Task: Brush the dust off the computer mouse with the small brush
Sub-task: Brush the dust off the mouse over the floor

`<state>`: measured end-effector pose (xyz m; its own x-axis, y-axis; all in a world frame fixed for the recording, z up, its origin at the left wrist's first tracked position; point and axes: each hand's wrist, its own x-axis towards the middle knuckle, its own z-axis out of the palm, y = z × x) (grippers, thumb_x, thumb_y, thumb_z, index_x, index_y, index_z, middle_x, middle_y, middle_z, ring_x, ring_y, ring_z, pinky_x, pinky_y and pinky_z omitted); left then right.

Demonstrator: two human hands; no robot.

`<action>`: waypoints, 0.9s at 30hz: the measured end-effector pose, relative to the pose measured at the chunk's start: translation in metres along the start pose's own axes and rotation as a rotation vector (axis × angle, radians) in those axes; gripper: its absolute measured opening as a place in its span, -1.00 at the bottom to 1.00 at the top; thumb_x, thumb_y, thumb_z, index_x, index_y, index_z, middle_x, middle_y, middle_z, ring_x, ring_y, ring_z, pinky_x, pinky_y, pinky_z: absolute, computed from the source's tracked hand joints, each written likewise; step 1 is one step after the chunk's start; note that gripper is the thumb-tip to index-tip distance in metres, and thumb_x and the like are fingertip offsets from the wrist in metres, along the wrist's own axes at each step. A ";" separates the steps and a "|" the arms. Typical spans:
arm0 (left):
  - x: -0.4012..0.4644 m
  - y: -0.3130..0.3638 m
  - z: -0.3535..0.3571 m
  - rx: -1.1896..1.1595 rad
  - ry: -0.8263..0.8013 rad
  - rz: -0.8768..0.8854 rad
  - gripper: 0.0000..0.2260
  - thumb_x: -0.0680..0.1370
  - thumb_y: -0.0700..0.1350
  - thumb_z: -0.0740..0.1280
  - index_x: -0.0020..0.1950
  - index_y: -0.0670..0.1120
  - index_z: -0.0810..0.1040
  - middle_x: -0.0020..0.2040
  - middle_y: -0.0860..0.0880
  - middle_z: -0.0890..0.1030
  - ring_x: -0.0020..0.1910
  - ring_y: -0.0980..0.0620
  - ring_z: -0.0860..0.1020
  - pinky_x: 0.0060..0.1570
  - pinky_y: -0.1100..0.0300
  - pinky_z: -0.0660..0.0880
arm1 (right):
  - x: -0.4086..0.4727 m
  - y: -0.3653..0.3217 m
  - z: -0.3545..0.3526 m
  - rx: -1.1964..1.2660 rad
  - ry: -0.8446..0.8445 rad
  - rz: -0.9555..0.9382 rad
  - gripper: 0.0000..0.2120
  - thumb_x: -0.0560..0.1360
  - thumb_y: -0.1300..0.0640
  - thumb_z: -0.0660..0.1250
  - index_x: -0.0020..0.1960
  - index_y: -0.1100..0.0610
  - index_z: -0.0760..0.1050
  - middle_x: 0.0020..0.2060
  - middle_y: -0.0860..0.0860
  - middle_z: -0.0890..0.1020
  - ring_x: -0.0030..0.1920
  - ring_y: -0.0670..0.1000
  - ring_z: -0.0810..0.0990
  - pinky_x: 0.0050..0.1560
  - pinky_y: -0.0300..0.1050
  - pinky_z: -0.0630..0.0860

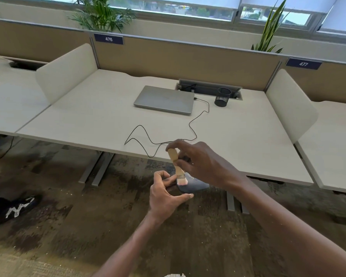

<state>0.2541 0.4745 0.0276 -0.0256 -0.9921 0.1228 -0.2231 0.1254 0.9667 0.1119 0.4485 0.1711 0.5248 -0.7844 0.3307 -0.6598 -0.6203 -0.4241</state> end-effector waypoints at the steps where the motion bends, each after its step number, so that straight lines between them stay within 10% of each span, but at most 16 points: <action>1: 0.000 0.000 0.000 0.003 -0.002 0.000 -0.28 0.16 -0.13 0.72 0.13 -0.15 0.36 -0.02 0.11 0.61 0.06 0.44 0.59 0.06 0.41 0.55 | 0.001 0.000 0.000 -0.012 0.010 0.002 -0.66 0.59 0.24 0.38 0.33 0.09 0.46 -0.14 0.11 0.75 -0.24 0.10 0.70 -0.21 0.10 0.64; 11: 0.001 -0.005 -0.006 0.009 0.016 -0.010 -0.28 0.17 -0.08 0.72 0.13 -0.09 0.34 0.03 -0.03 0.70 0.03 0.18 0.69 0.03 0.22 0.64 | 0.000 -0.006 0.005 -0.012 -0.072 -0.044 -0.61 0.57 0.22 0.40 0.31 -0.04 0.39 -0.11 0.10 0.76 -0.24 0.05 0.72 -0.24 0.05 0.68; 27: 0.000 -0.002 -0.012 -0.014 0.024 -0.017 -0.28 0.16 -0.10 0.72 0.14 -0.12 0.35 0.00 0.25 0.59 0.05 0.44 0.59 -0.01 0.47 0.52 | -0.012 0.004 -0.013 0.062 -0.015 0.038 -0.62 0.55 0.28 0.43 0.27 0.04 0.40 -0.15 0.05 0.75 -0.25 -0.04 0.71 -0.16 -0.01 0.67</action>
<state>0.2663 0.4747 0.0279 0.0012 -0.9938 0.1110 -0.2101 0.1082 0.9717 0.0959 0.4556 0.1767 0.5085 -0.8069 0.3006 -0.6451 -0.5883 -0.4876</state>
